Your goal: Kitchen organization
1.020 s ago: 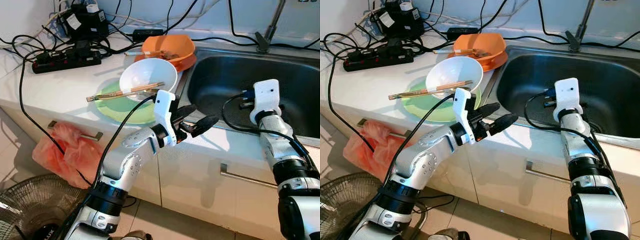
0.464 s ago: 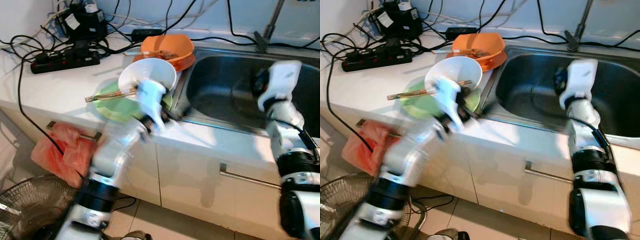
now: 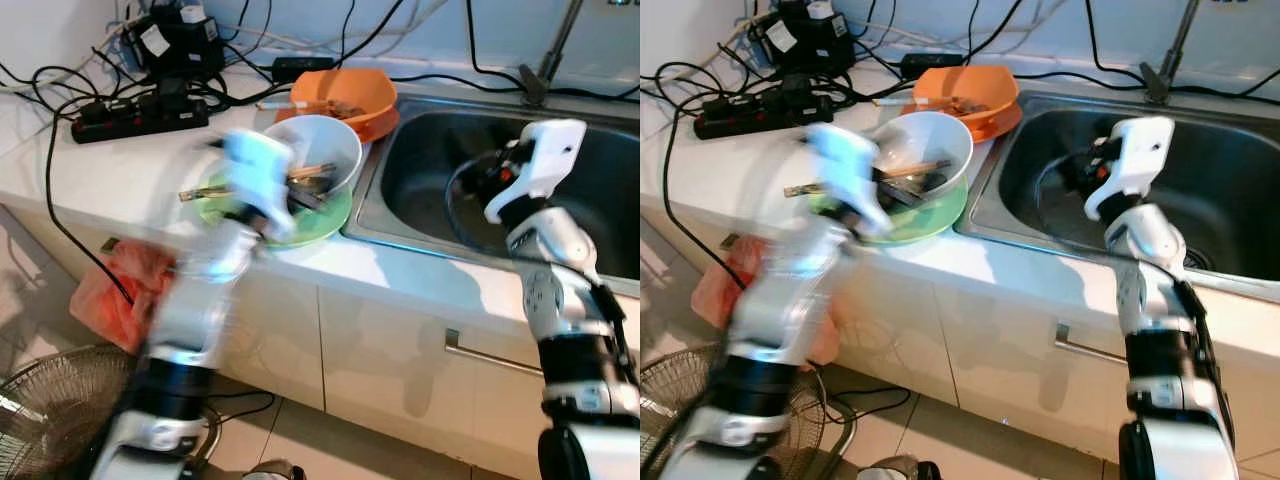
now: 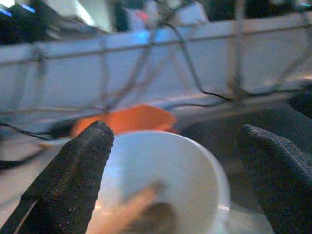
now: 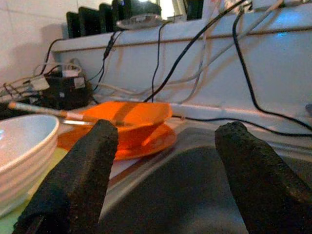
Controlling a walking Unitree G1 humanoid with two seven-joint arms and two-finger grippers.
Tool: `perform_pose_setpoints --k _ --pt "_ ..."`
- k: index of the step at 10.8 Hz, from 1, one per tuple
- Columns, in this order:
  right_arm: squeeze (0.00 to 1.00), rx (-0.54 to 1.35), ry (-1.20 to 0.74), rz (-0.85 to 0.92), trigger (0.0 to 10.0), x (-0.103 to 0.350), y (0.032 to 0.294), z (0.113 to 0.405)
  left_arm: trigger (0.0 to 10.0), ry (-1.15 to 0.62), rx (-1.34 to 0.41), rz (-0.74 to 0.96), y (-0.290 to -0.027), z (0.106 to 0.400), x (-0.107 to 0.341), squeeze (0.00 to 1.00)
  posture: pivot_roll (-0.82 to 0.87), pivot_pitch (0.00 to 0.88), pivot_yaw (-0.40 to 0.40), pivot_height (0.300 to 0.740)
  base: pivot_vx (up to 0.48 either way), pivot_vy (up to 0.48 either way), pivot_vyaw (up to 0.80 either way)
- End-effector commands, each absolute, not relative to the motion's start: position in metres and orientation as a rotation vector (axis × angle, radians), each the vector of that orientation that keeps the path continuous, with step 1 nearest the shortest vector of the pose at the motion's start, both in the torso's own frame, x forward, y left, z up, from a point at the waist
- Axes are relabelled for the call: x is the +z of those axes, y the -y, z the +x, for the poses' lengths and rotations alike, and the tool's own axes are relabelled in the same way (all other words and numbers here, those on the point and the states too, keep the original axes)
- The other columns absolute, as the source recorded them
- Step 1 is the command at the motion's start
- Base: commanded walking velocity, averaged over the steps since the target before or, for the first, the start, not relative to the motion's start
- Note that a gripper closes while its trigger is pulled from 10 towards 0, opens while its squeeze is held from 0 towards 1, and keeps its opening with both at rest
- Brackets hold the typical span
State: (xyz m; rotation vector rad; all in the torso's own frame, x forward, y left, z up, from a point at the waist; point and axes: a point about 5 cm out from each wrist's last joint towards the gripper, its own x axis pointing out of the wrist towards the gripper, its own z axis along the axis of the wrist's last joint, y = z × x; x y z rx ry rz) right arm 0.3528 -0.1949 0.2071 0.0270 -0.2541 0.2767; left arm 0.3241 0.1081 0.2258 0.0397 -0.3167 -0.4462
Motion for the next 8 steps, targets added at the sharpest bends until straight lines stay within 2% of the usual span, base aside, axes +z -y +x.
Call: perform_pose_setpoints --k 1,2,6,8 --pt "1.00 0.294 0.253 0.034 10.0 0.208 0.191 0.351 10.0 0.376 -0.357 0.068 -0.123 0.319 0.232 0.99 0.17 0.039 0.081 0.740 0.000 0.000 0.00" --pt "1.00 0.293 0.244 0.038 10.0 0.207 0.192 0.350 10.0 0.440 -0.272 0.080 -0.137 0.314 0.240 0.00 0.19 0.040 0.078 0.740 0.000 0.000 0.00" --pt "1.00 0.304 0.223 0.027 10.0 0.203 0.188 0.350 10.0 0.425 0.046 0.031 -0.183 0.306 0.234 0.00 0.19 0.038 0.070 0.740 0.000 0.000 0.00" --pt "1.00 0.298 0.212 0.028 10.0 0.202 0.190 0.350 10.0 0.370 0.133 -0.105 -0.197 0.304 0.224 0.00 0.20 0.039 0.064 0.740 0.000 0.000 0.00"
